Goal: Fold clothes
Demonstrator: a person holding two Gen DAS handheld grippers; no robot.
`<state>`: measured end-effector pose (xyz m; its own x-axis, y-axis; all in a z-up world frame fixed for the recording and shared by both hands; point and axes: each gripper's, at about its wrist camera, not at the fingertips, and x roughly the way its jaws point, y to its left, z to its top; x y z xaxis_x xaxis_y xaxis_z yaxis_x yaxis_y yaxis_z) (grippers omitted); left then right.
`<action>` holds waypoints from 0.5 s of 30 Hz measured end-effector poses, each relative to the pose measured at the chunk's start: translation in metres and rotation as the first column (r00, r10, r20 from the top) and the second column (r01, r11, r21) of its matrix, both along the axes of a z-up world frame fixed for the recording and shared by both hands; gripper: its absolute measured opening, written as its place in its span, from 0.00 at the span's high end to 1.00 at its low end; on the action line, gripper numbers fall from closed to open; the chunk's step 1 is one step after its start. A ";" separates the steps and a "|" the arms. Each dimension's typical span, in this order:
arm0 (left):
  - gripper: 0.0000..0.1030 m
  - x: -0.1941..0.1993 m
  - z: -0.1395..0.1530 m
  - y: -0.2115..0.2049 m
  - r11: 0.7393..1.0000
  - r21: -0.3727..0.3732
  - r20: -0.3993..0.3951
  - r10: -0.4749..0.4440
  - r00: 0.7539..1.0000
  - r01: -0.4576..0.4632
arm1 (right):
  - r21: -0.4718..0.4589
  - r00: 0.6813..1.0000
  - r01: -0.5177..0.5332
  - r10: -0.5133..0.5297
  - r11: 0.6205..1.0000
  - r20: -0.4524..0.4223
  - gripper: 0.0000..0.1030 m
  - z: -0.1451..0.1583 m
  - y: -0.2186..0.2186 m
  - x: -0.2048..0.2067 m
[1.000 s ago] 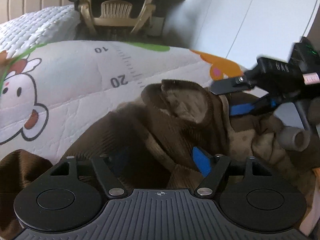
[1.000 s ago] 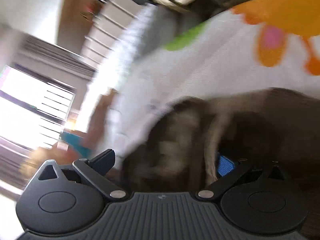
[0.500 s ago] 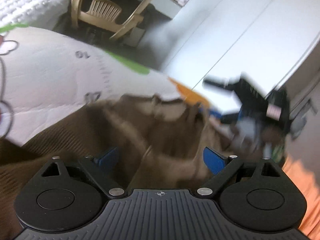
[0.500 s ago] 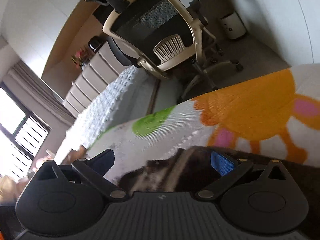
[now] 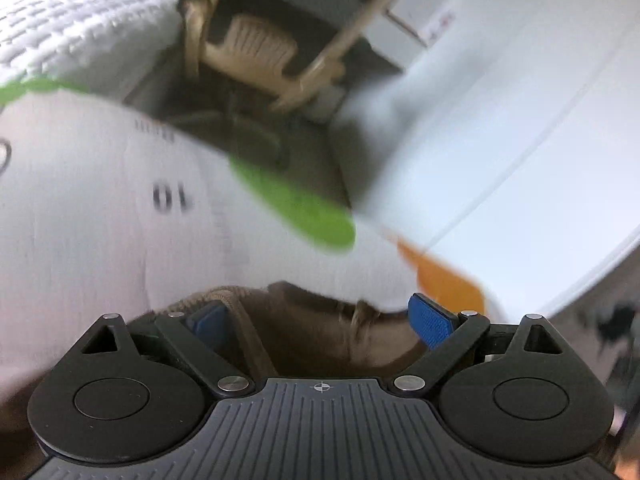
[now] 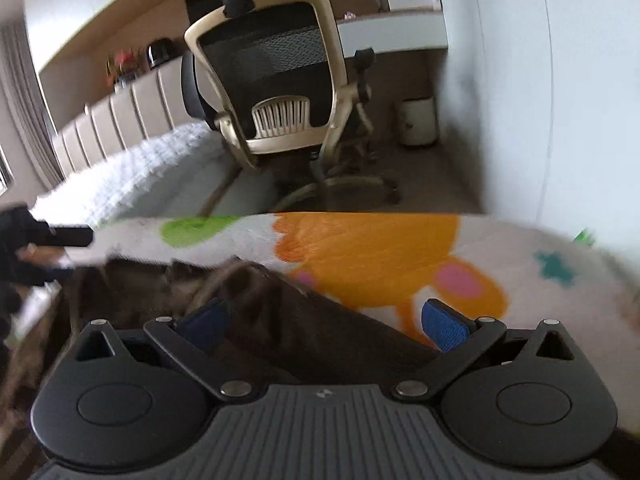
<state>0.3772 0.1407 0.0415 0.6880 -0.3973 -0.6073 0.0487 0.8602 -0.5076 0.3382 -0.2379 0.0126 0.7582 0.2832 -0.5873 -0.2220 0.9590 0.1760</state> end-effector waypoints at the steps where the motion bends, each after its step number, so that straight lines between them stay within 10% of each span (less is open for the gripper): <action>1: 0.06 0.000 0.004 -0.001 1.000 0.014 -0.004 -0.017 1.000 0.017 | -0.024 1.000 -0.006 0.006 1.000 0.006 0.00 0.003 -0.002 -0.009; 6: 0.05 -0.048 0.010 -0.019 0.967 0.192 -0.025 -0.166 0.986 0.168 | -0.120 0.997 -0.079 0.080 0.990 0.002 0.00 0.010 -0.014 -0.072; 12: 0.03 -0.168 0.005 -0.051 0.855 0.437 0.005 -0.314 0.949 0.280 | -0.147 0.985 -0.174 0.170 0.974 -0.040 0.00 0.009 -0.034 -0.170; 15: 0.03 -0.228 0.002 -0.049 0.841 0.442 0.016 -0.356 0.934 0.312 | -0.130 0.985 -0.168 0.162 0.977 -0.056 0.03 0.002 -0.052 -0.207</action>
